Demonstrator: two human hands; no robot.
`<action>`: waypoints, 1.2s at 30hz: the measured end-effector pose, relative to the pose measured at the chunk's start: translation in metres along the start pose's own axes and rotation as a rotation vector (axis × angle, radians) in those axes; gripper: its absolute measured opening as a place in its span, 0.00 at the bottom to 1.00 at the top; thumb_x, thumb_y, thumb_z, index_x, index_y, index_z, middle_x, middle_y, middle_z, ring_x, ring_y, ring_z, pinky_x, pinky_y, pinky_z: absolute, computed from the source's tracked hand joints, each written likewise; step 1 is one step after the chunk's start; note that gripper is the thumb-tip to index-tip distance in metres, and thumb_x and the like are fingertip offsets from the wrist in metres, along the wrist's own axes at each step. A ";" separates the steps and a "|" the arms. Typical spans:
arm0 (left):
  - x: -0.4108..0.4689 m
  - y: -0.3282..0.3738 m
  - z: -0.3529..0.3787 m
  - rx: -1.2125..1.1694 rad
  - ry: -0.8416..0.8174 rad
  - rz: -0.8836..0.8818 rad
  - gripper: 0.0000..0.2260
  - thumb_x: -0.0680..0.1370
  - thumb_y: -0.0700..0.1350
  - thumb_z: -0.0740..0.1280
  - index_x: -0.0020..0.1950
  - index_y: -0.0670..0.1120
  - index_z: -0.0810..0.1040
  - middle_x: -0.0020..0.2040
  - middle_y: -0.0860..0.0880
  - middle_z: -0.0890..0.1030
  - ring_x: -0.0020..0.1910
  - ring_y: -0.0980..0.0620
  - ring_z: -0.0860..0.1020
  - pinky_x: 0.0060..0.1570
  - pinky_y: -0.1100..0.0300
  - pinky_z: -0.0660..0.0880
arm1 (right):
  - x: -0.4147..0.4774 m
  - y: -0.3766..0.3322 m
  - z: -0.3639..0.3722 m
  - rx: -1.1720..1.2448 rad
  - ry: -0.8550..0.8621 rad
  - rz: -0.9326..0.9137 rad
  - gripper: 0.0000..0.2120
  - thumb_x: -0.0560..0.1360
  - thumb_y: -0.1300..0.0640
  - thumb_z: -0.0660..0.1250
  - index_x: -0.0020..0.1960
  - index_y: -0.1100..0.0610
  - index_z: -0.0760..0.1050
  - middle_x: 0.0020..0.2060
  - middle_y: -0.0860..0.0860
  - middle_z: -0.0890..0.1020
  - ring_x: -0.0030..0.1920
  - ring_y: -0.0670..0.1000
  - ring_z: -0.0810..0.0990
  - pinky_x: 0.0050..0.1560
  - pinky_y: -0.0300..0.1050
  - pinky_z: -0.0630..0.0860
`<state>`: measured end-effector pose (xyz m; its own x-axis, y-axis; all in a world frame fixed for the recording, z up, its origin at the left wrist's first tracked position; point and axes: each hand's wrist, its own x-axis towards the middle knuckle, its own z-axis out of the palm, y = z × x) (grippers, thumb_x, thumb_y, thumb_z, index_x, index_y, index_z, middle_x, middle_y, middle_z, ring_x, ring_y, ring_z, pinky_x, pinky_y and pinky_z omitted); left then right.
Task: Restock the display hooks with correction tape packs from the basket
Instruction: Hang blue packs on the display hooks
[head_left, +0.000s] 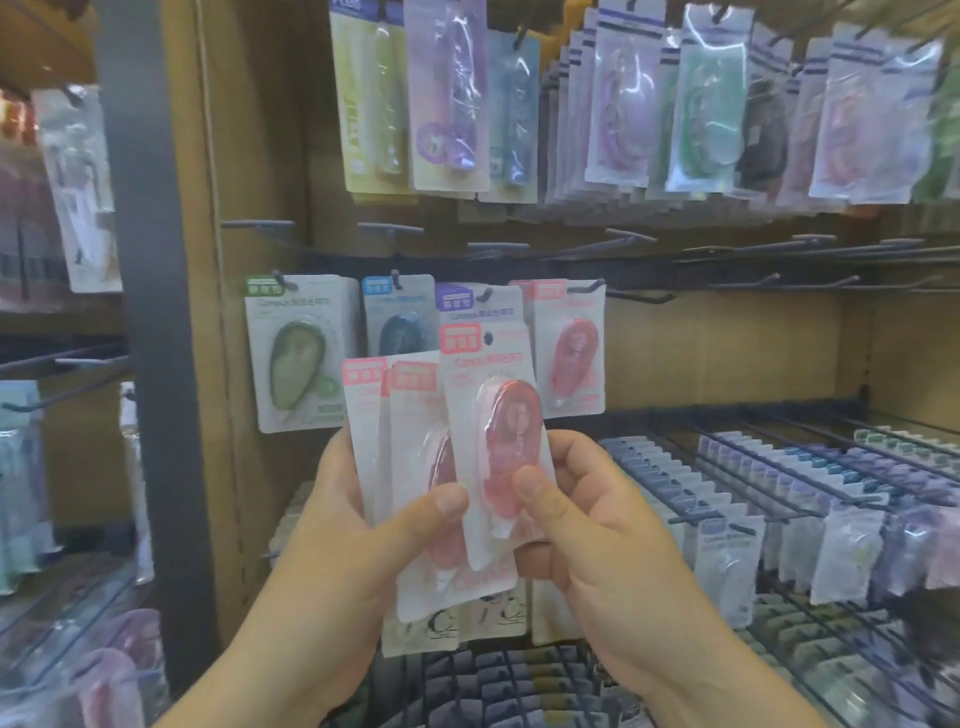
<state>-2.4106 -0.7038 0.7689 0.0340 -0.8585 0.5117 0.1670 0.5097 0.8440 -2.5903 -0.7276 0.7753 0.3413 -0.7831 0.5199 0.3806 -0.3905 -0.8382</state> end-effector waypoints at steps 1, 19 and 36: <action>0.002 -0.004 0.006 -0.002 0.019 0.004 0.41 0.63 0.48 0.81 0.75 0.51 0.72 0.66 0.41 0.83 0.63 0.37 0.83 0.60 0.33 0.80 | 0.000 -0.001 -0.007 0.006 0.000 -0.002 0.18 0.77 0.52 0.68 0.63 0.61 0.74 0.54 0.61 0.85 0.52 0.64 0.86 0.46 0.57 0.85; 0.025 -0.022 0.055 0.051 0.248 0.147 0.39 0.57 0.50 0.79 0.69 0.53 0.77 0.59 0.46 0.86 0.56 0.40 0.87 0.52 0.39 0.83 | 0.063 -0.029 -0.097 -0.245 0.215 -0.121 0.07 0.82 0.54 0.68 0.59 0.53 0.76 0.49 0.48 0.87 0.48 0.50 0.87 0.41 0.45 0.84; 0.025 -0.022 0.049 0.023 0.244 0.119 0.38 0.55 0.50 0.78 0.66 0.52 0.79 0.56 0.46 0.87 0.51 0.41 0.87 0.41 0.48 0.84 | 0.085 -0.023 -0.097 -0.488 0.275 -0.050 0.10 0.81 0.44 0.67 0.57 0.50 0.75 0.46 0.49 0.85 0.32 0.49 0.83 0.34 0.43 0.82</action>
<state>-2.4616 -0.7338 0.7716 0.2887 -0.7794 0.5560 0.1253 0.6065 0.7852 -2.6529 -0.8323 0.8231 0.0711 -0.8298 0.5534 -0.0734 -0.5577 -0.8268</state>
